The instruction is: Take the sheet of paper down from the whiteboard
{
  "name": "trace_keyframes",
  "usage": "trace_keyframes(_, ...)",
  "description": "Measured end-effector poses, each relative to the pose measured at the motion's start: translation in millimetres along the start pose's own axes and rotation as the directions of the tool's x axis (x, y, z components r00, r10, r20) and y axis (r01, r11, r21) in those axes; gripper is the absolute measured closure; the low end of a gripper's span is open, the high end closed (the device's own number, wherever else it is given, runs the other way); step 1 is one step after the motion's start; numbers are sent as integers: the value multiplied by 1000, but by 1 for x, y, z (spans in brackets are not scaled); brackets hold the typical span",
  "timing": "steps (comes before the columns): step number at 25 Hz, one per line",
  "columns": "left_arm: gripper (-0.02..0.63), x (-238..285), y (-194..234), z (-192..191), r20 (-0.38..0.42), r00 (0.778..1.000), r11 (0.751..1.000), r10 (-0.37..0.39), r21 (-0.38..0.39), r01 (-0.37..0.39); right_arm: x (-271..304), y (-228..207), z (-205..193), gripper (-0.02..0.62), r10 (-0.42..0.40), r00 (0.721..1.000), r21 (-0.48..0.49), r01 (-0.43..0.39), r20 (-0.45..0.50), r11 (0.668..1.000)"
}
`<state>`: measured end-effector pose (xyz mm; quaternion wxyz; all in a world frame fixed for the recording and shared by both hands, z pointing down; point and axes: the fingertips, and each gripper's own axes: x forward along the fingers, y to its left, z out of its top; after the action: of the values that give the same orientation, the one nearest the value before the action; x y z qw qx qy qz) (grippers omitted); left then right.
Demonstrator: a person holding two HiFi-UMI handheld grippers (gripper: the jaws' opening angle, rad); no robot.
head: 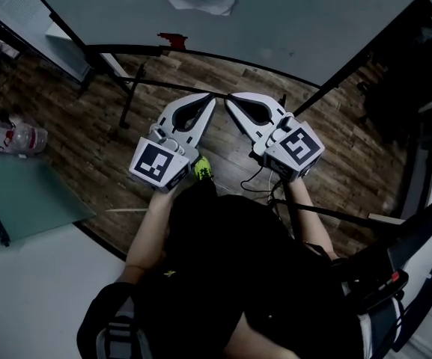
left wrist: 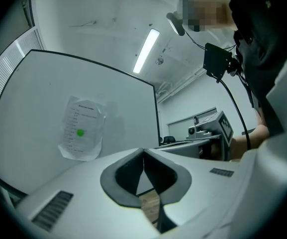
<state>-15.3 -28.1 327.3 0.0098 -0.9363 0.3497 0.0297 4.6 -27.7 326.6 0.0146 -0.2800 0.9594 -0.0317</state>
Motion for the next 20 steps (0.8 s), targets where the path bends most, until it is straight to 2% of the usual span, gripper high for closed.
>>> trace_keyframes(20,586,40,98,-3,5,997,997,-73,-1,73,85,-61,5,575,-66,998,9,66,-20,998)
